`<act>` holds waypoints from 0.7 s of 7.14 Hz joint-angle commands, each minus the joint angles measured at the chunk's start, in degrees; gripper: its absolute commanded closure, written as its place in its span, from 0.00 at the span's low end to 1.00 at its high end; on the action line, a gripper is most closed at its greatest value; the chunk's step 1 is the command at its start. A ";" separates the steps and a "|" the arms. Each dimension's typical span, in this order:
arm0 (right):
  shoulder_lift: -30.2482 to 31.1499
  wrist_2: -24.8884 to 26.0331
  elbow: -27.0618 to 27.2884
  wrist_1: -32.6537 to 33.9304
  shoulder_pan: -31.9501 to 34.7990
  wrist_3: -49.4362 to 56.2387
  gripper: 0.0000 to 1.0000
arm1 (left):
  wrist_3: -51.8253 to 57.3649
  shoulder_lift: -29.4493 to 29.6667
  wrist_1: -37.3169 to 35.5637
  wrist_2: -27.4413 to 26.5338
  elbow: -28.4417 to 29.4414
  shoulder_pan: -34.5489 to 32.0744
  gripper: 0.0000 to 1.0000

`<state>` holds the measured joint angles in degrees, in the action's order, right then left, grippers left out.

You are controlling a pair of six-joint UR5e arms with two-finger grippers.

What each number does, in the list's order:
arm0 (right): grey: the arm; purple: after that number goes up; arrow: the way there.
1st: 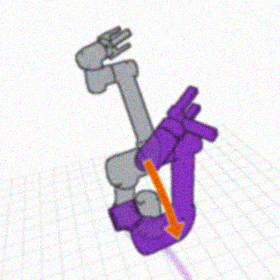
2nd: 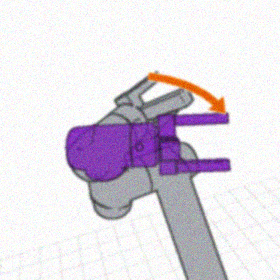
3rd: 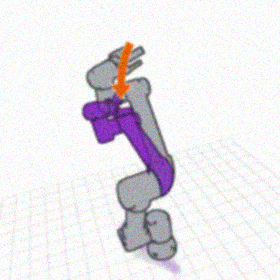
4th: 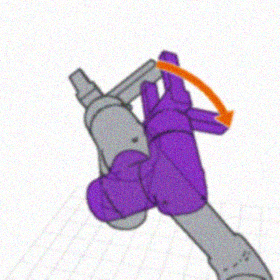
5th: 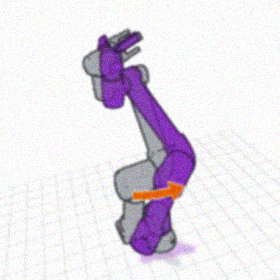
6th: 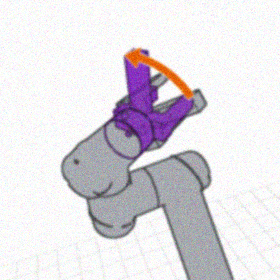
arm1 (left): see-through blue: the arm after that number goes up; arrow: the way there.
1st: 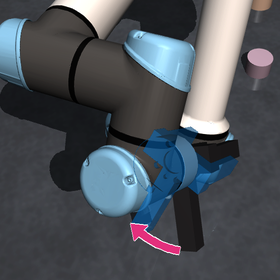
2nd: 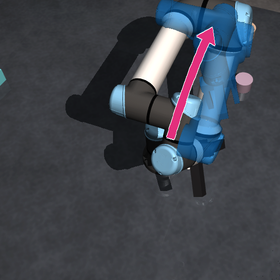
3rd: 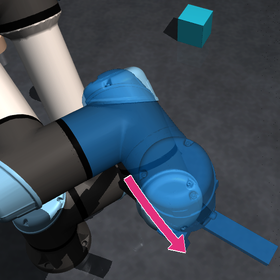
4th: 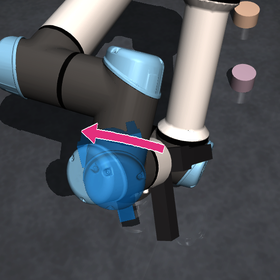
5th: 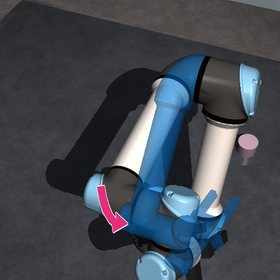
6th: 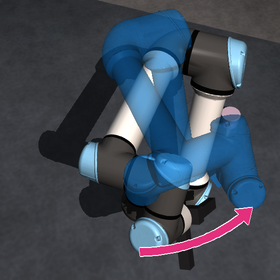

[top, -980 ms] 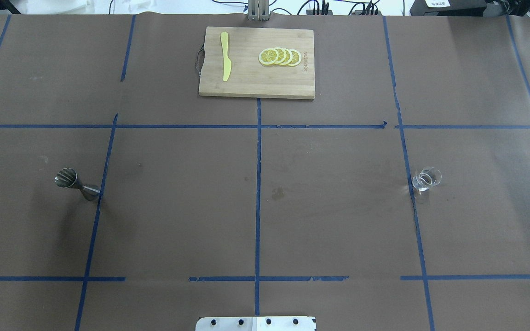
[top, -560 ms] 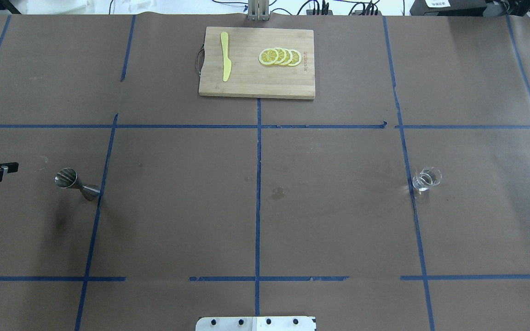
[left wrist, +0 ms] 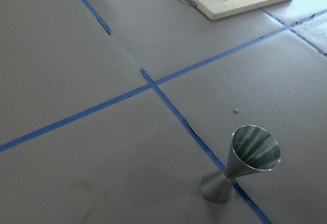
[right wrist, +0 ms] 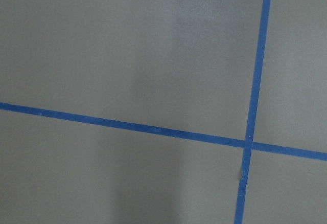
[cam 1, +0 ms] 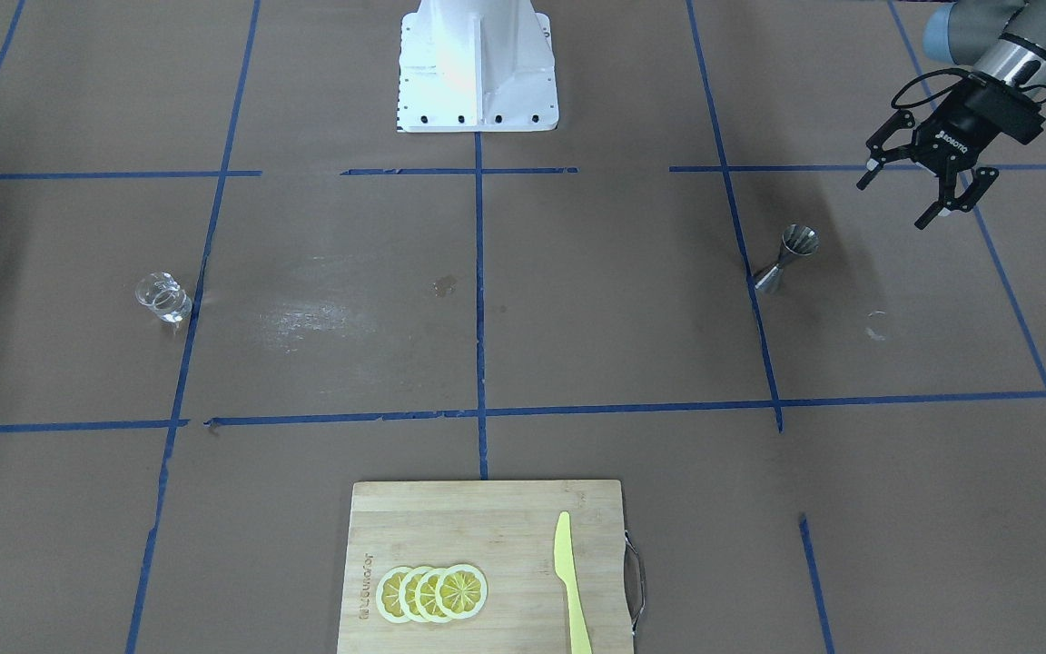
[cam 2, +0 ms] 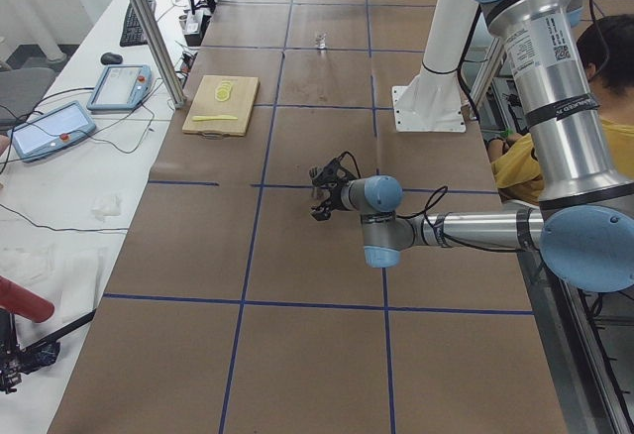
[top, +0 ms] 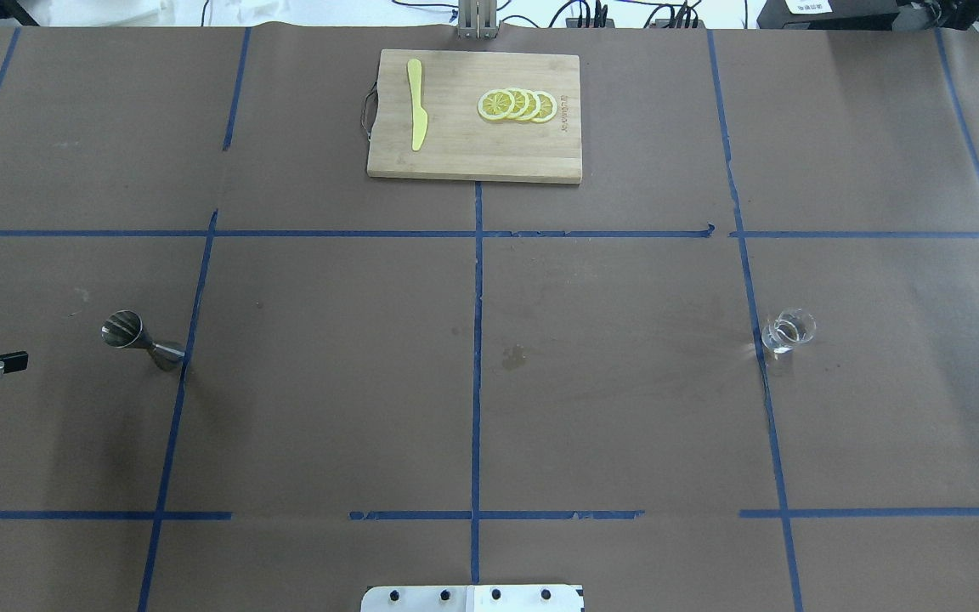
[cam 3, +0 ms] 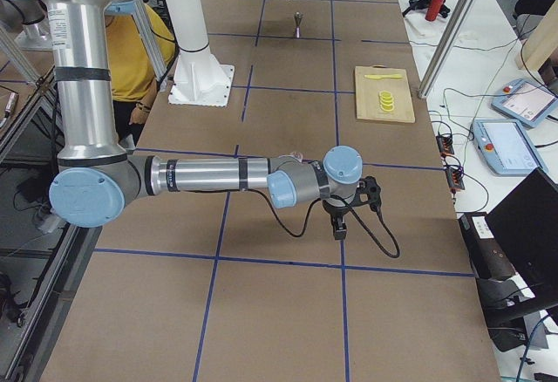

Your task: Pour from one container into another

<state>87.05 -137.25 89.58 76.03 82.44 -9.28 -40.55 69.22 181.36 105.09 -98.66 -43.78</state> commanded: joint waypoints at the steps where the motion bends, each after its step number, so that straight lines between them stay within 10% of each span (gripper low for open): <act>1: -0.04 -0.03 0.24 0.00 0.00 -0.03 0.00 | -5.39 -0.31 0.84 -13.77 -1.43 9.79 0.00; 5: -0.13 0.05 -0.20 0.00 0.00 0.05 0.00 | -16.64 -0.49 0.23 -42.96 -1.80 30.02 0.00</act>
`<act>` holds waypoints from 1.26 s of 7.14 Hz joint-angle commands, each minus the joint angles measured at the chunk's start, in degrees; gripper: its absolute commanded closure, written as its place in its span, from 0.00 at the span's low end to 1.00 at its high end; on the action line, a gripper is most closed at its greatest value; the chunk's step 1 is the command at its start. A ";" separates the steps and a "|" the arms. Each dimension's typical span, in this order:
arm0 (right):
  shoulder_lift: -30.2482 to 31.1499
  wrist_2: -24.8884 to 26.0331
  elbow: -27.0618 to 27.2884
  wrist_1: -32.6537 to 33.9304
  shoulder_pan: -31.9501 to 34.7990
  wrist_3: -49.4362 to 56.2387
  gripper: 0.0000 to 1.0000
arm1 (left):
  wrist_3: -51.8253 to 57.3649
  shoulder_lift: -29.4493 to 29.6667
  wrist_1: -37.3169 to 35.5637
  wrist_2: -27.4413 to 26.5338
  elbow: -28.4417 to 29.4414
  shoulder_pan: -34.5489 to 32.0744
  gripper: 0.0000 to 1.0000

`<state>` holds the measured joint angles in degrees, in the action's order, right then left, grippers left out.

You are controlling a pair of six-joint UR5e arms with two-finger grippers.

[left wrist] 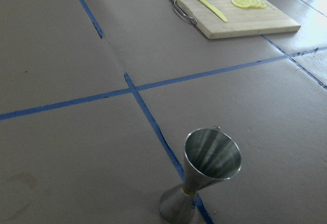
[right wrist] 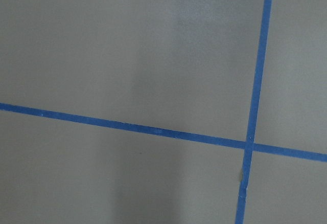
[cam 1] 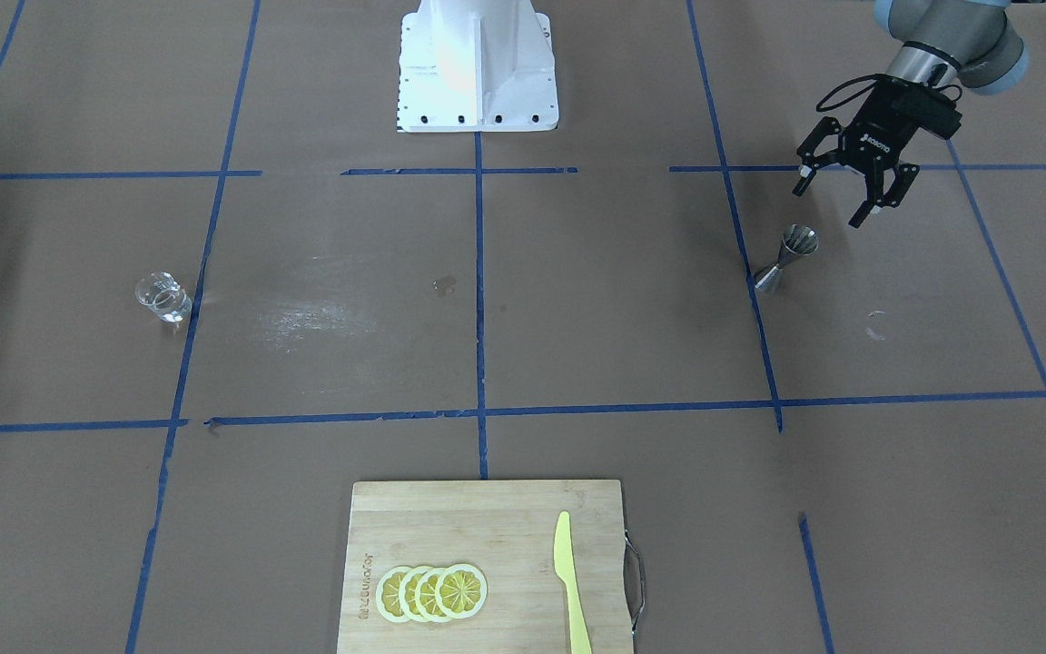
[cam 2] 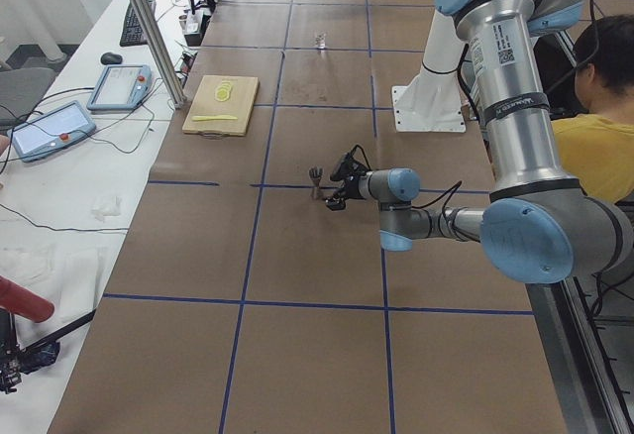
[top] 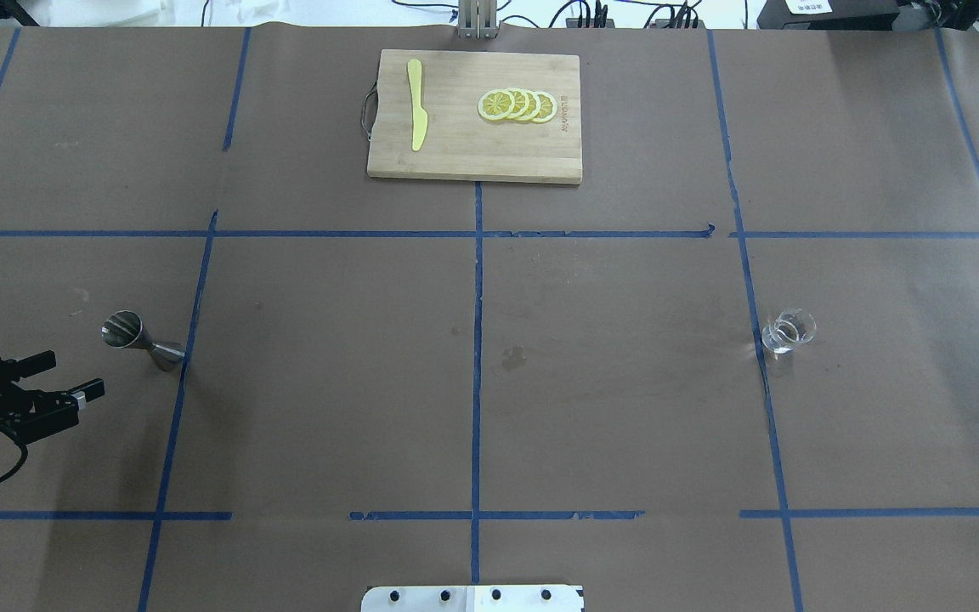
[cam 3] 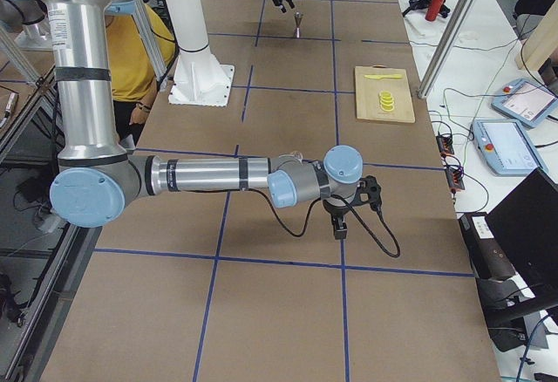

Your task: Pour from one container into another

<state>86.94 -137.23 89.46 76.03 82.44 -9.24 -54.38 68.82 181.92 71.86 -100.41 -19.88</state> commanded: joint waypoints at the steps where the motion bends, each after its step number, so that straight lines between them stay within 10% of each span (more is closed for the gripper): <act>1: -0.10 0.03 -0.07 0.00 0.00 0.01 0.00 | -3.01 -0.18 -0.51 -17.20 -0.05 9.13 0.00; 3: -0.02 0.03 -0.25 0.00 0.00 0.01 0.00 | -3.09 0.78 -5.32 -29.35 0.12 15.98 0.00; 9: -0.10 0.38 -0.42 -0.18 0.00 0.10 0.00 | -3.09 13.98 -10.18 -41.88 9.70 19.27 0.00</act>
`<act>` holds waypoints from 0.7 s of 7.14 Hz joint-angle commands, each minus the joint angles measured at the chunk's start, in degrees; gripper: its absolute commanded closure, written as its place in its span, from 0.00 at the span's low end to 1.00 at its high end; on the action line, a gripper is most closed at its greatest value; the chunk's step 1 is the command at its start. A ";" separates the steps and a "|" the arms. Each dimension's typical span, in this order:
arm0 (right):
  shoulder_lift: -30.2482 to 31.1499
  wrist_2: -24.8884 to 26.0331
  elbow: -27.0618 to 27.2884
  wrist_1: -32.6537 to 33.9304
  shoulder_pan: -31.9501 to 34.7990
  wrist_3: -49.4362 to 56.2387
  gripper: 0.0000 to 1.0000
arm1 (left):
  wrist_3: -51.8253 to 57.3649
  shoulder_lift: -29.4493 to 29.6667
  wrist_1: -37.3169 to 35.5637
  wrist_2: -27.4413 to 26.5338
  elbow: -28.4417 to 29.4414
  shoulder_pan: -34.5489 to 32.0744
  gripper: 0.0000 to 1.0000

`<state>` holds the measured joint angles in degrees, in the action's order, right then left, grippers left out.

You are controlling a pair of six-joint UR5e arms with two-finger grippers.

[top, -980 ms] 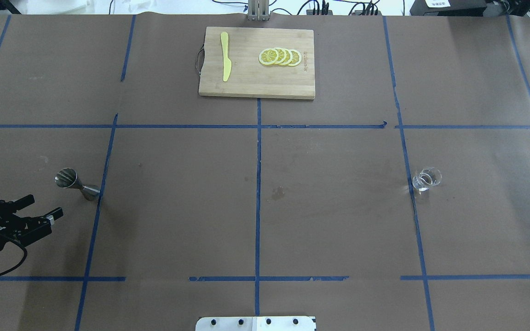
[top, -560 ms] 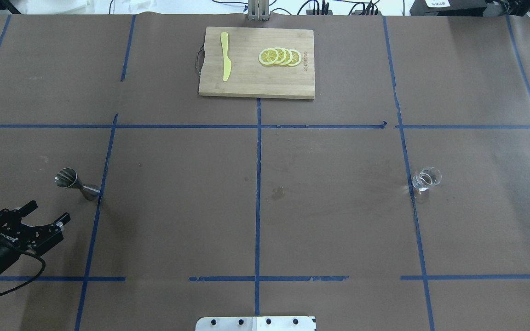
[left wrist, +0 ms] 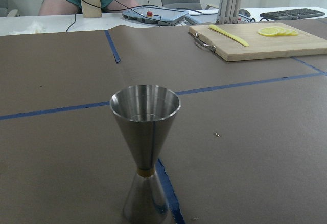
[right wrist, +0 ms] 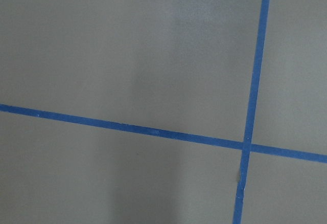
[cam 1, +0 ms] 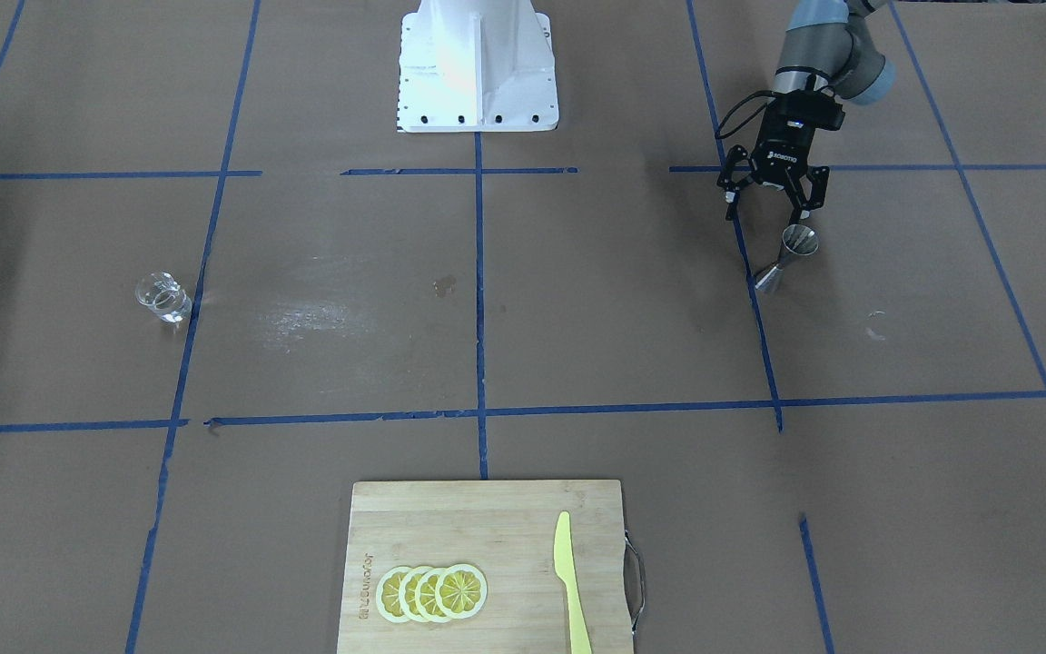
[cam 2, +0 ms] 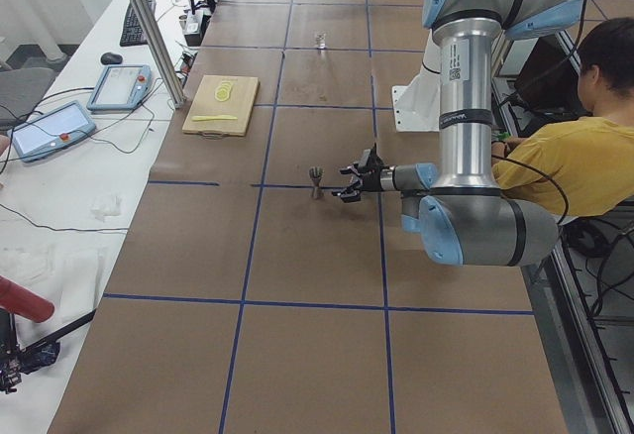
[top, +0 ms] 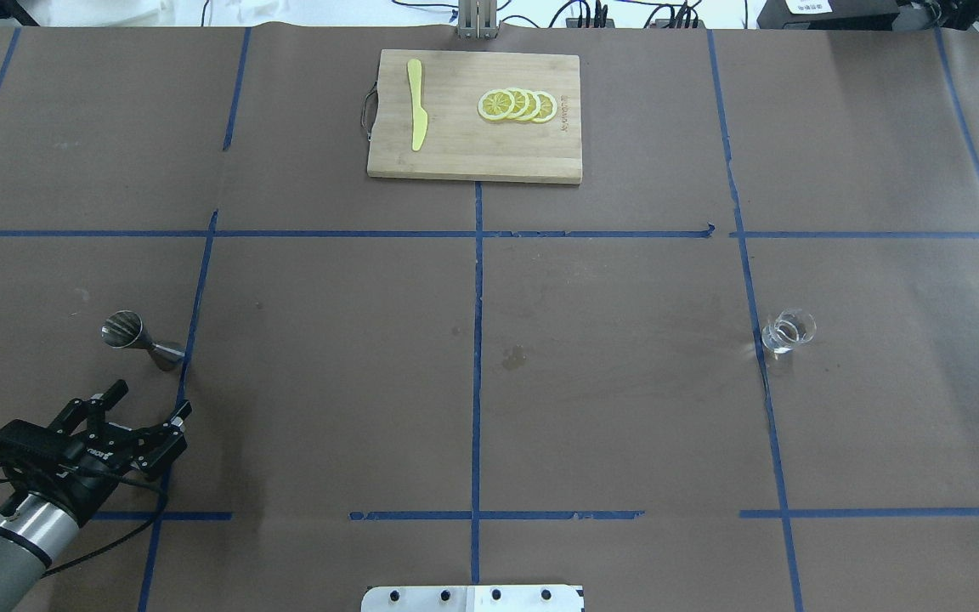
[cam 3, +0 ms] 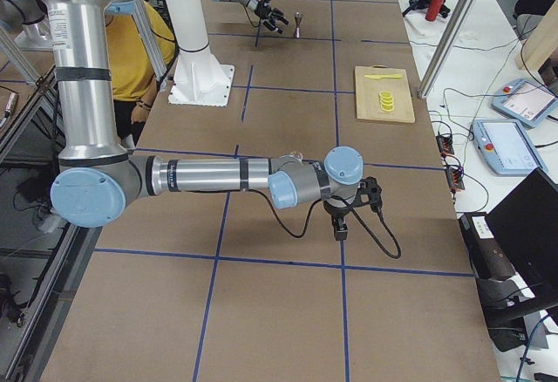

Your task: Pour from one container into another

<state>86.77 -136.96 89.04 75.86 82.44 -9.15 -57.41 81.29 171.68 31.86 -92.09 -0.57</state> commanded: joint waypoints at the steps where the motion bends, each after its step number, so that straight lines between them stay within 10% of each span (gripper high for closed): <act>1: 0.07 0.20 -0.09 -0.01 0.00 0.09 0.00 | -0.07 1.42 1.01 -5.80 1.48 -0.04 0.00; 5: 0.15 0.11 -0.09 -0.01 0.00 0.01 0.00 | -3.14 1.85 0.76 -9.27 4.02 0.05 0.00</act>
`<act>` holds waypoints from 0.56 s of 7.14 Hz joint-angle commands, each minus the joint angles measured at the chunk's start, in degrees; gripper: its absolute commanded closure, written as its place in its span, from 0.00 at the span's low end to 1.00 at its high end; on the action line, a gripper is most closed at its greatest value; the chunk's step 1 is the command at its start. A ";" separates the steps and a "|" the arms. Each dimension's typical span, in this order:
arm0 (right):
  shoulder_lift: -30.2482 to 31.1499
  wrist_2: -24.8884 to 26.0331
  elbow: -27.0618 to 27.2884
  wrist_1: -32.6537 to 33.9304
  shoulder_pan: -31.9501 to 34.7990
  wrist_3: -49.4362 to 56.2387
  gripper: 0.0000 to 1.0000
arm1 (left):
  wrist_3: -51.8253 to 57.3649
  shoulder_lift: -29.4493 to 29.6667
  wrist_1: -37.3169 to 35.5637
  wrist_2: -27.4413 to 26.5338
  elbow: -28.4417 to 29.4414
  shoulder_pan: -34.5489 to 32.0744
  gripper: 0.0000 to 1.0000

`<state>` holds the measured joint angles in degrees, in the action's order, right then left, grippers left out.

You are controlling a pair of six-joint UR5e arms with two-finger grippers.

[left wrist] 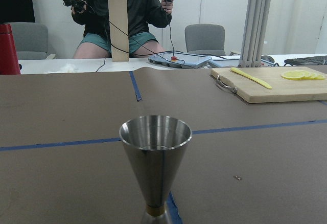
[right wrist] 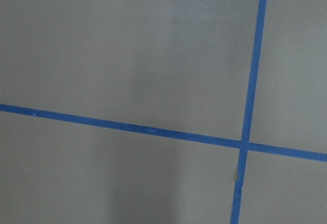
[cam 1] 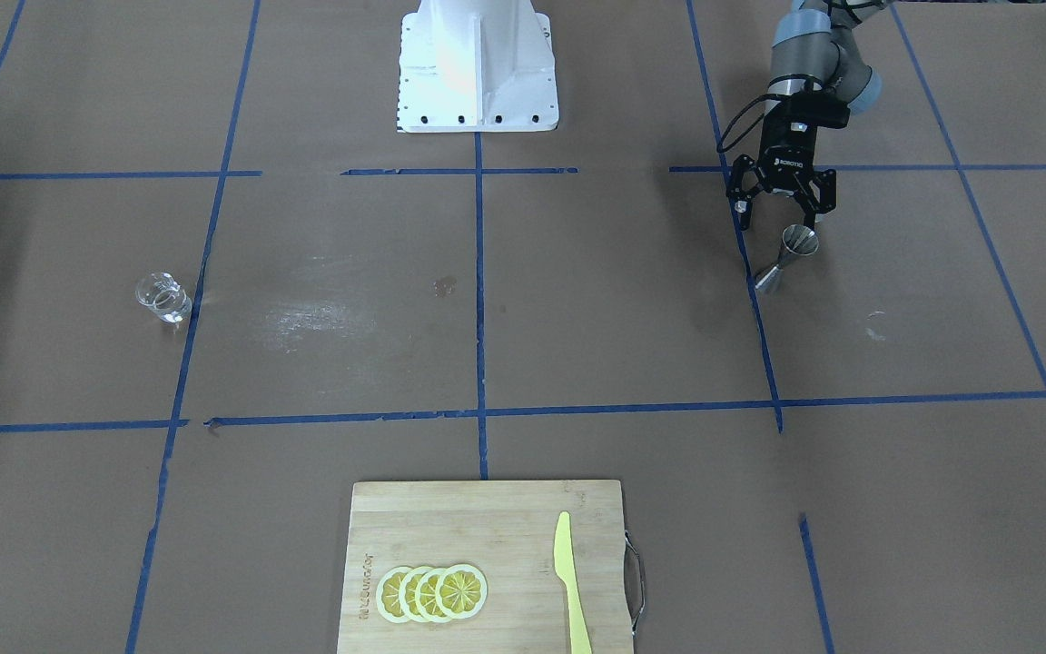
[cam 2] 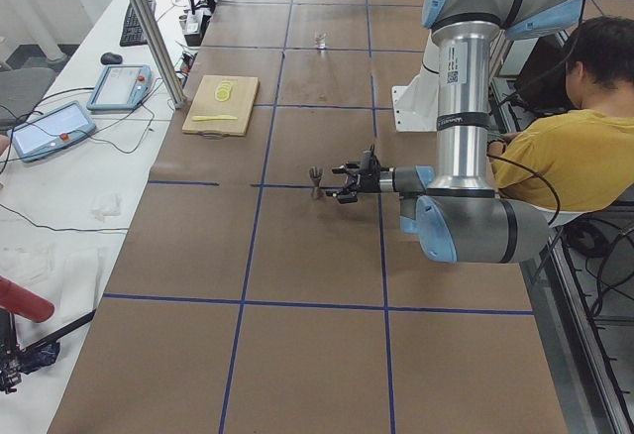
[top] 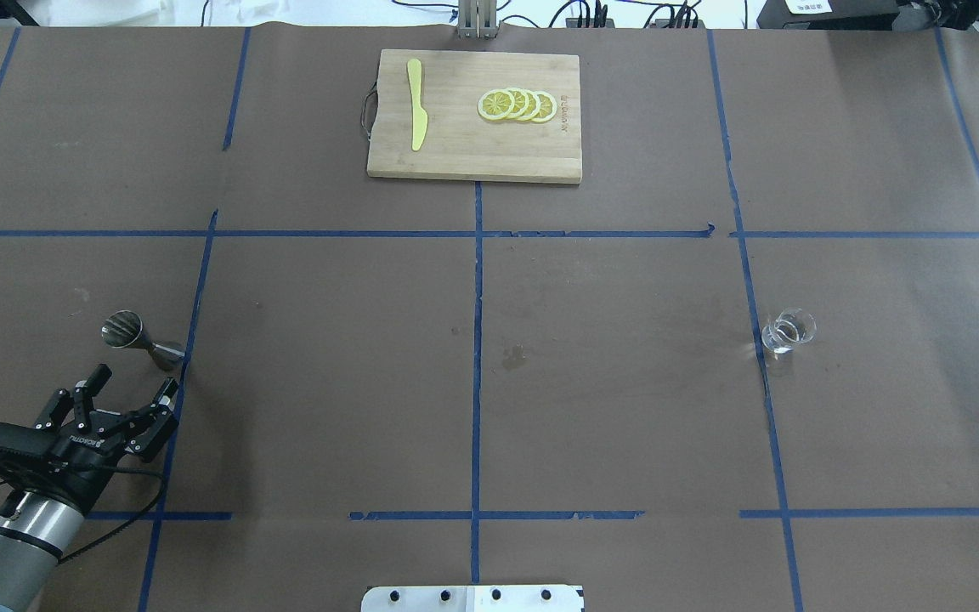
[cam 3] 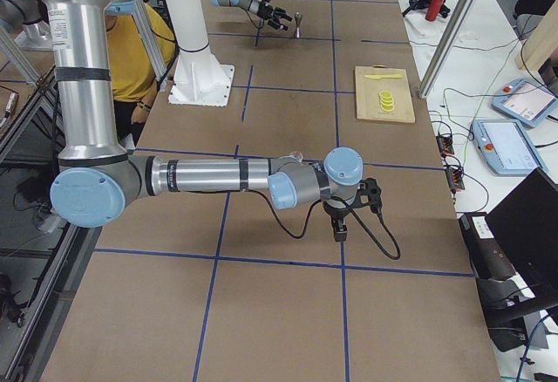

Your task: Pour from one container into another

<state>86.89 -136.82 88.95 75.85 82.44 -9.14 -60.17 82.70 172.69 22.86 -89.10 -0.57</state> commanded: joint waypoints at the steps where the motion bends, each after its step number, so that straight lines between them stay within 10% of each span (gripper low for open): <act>1: 0.03 -0.03 0.00 0.00 0.00 0.00 0.00 | -0.38 0.62 -0.51 -0.27 1.03 -0.05 0.00; 4: 0.03 -0.20 0.09 0.00 0.00 0.00 0.00 | -0.12 0.71 -1.13 -0.18 1.03 -2.50 0.00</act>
<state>86.92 -136.98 88.99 75.85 82.44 -9.14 -60.39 83.33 171.90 22.65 -88.09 -2.07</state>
